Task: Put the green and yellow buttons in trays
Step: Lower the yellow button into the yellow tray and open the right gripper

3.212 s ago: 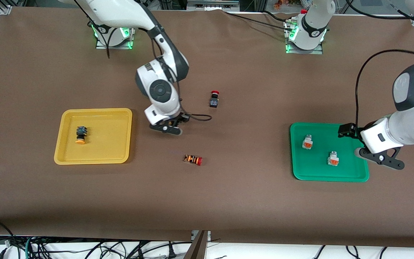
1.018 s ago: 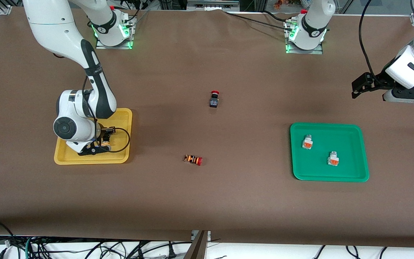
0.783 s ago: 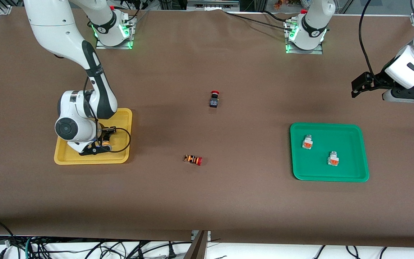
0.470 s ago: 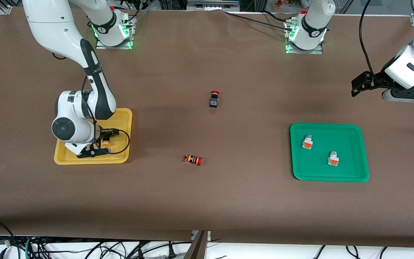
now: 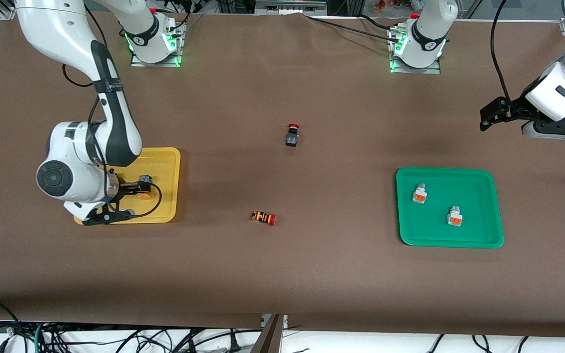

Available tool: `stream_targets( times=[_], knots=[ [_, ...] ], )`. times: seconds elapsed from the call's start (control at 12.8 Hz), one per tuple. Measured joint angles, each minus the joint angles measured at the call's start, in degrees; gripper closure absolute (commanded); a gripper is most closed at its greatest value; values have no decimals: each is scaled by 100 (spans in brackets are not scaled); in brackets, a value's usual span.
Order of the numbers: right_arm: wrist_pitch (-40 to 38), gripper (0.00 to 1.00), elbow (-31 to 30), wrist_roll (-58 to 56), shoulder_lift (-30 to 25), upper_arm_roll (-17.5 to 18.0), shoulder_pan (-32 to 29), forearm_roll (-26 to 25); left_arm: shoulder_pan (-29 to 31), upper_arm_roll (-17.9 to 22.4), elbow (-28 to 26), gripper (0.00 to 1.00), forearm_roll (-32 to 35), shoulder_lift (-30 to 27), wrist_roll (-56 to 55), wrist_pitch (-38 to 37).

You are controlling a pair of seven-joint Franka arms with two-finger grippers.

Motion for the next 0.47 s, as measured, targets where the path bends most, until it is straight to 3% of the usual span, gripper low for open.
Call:
stream_targets(
  times=[0.47],
  knots=[
    [-74, 1, 109, 8, -224, 123, -106, -1, 0, 0, 0, 0, 0, 0, 3, -1]
  ],
)
